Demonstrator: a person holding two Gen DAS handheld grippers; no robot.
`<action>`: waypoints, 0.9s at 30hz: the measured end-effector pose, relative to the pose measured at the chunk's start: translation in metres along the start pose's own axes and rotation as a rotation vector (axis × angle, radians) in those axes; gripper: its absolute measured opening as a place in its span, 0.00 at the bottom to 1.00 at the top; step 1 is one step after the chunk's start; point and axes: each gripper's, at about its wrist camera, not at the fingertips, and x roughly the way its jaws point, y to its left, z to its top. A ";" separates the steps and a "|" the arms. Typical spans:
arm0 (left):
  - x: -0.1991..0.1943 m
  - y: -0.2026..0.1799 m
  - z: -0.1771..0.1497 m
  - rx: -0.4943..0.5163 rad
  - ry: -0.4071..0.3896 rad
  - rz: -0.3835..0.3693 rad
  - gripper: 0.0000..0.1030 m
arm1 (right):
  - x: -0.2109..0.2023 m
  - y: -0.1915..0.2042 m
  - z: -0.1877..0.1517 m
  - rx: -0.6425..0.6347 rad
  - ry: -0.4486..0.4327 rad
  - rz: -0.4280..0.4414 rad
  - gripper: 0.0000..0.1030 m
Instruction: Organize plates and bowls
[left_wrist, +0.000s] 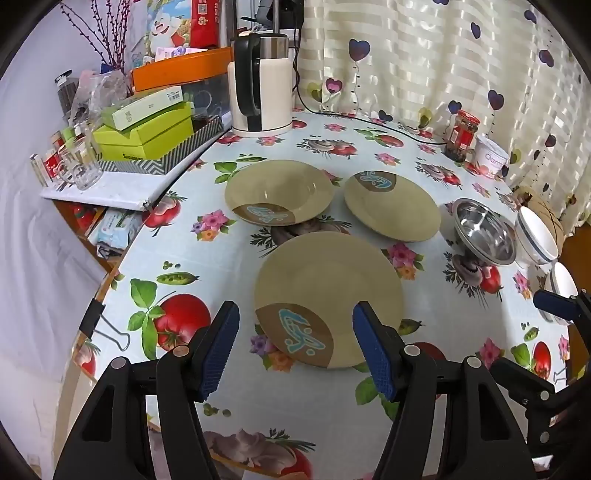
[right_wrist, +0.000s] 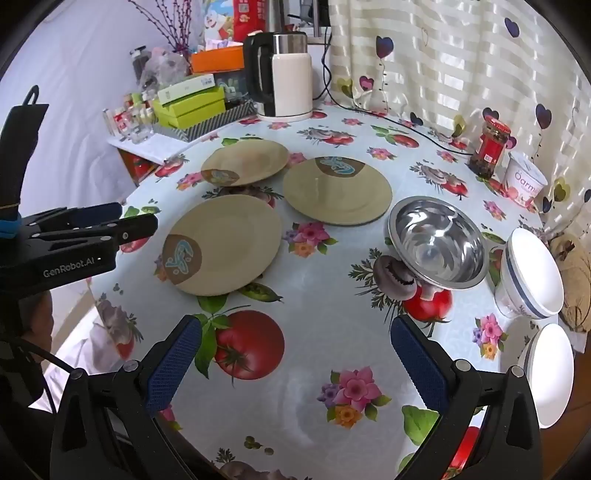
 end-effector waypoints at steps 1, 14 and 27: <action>0.000 0.000 0.000 -0.001 0.000 -0.003 0.63 | 0.000 0.001 0.000 -0.003 0.001 -0.002 1.00; 0.004 -0.004 0.000 0.004 0.005 -0.005 0.63 | 0.001 -0.008 0.002 0.015 0.013 -0.001 1.00; 0.003 0.003 0.000 -0.016 0.009 -0.028 0.63 | 0.006 -0.006 0.000 0.028 0.021 -0.002 1.00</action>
